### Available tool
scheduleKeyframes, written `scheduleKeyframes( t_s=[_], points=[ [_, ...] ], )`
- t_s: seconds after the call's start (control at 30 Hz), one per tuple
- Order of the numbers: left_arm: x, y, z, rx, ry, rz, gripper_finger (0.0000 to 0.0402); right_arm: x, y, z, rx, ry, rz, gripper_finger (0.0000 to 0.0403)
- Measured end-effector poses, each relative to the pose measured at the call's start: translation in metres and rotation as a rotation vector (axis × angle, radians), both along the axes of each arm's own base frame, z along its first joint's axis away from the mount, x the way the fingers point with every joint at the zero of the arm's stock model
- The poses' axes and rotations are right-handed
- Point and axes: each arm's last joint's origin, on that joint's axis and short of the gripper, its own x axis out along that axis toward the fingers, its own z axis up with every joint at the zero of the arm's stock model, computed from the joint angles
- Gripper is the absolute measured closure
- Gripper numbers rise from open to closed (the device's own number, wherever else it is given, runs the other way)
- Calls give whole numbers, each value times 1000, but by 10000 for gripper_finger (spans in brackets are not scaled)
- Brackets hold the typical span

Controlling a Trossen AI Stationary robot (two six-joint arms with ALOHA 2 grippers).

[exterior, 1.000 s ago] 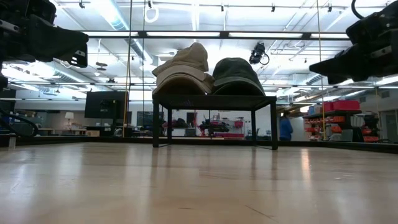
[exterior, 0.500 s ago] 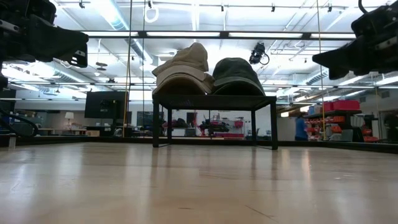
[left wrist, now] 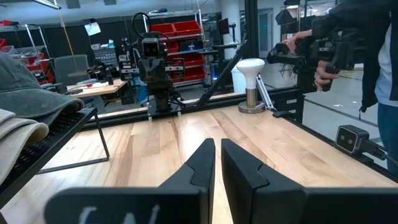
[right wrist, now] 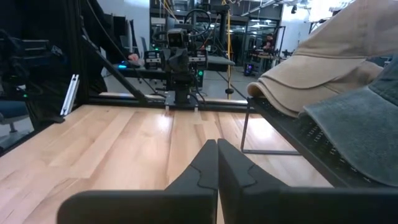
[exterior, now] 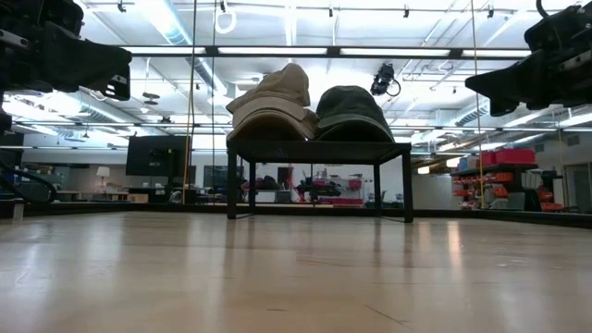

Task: Pick & Place hat
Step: Return to Home Position

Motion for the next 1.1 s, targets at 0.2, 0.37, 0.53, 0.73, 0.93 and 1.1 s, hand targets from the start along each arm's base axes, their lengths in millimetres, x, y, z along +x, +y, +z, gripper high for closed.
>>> scheduleKeyframes(
  t_s=[0.2, 0.37, 0.53, 0.73, 0.93, 1.1],
  points=[
    [0, 0, 0, 0, 0, 0, 367, 0, 0, 0, 0, 0, 0, 400],
    [0, 0, 0, 0, 0, 0, 367, 0, 0, 0, 0, 0, -1, 387],
    [0, 0, 0, 0, 0, 0, 367, 0, 0, 0, 0, 0, -2, 382],
    [0, 0, 0, 0, 0, 0, 367, 0, 0, 0, 0, 0, -2, 381],
    [0, 0, 0, 0, 0, 0, 367, 0, 0, 0, 0, 0, -1, 381],
    [0, 0, 0, 0, 0, 0, 367, 0, 0, 0, 0, 0, -1, 381]
  ],
)
